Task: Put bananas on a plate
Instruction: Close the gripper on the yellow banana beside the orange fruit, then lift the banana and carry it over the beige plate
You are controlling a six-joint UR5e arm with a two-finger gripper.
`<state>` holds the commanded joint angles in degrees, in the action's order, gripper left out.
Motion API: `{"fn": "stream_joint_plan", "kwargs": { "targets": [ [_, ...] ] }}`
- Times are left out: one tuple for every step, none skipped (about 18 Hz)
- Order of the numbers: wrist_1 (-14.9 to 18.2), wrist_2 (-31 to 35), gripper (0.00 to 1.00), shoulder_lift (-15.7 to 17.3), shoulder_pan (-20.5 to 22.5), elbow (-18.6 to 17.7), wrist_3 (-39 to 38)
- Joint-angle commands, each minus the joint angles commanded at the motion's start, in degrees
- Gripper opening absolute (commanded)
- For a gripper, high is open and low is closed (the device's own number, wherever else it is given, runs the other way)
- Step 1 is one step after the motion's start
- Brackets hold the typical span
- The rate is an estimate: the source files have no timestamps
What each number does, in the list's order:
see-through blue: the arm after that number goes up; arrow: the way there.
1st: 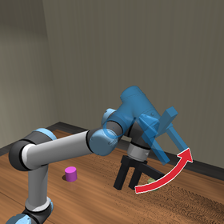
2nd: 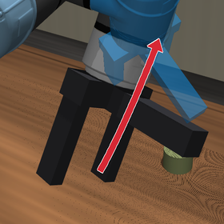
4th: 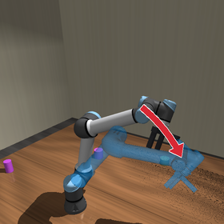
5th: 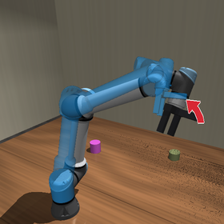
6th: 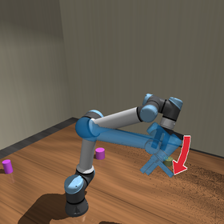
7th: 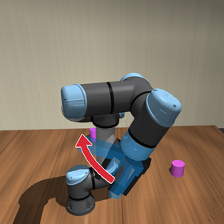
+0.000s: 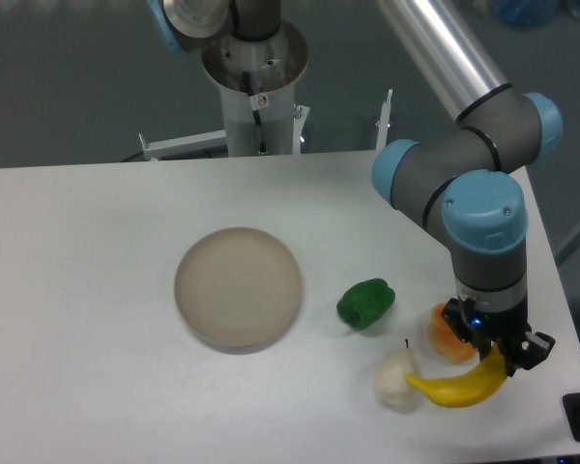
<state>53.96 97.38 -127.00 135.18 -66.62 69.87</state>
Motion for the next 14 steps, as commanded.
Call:
{"fn": "stream_joint_plan", "kwargs": {
  "targets": [
    [-0.09, 0.09, 0.33, 0.0, -0.09, -0.09, -0.09],
    [0.0, 0.09, 0.33, 0.09, -0.09, -0.09, -0.09],
    [0.0, 0.09, 0.33, 0.26, -0.09, -0.17, -0.09],
    [0.0, 0.09, 0.33, 0.44, -0.09, -0.44, -0.09],
    [0.09, 0.09, 0.33, 0.79, -0.17, -0.87, -0.09],
    [0.44, 0.09, 0.33, 1.05, -0.44, -0.97, -0.17],
    [0.96, 0.09, 0.33, 1.4, -0.44, -1.14, -0.17],
    [1.75, 0.09, 0.33, 1.84, -0.53, -1.58, -0.17],
    [2.37, 0.0, 0.33, 2.54, -0.53, -2.19, -0.26],
    [2.55, 0.0, 0.33, 3.24, -0.61, -3.07, -0.26],
    [2.55, -0.17, 0.33, 4.21, -0.79, -4.03, -0.35],
    [3.07, -0.18, 0.33, 5.52, -1.23, -5.09, -0.61],
    [3.86, -0.26, 0.33, 6.67, -1.4, -5.71, -1.75],
    [5.61, -0.44, 0.33, 7.38, -1.58, -6.32, -3.93]
  ]
}}
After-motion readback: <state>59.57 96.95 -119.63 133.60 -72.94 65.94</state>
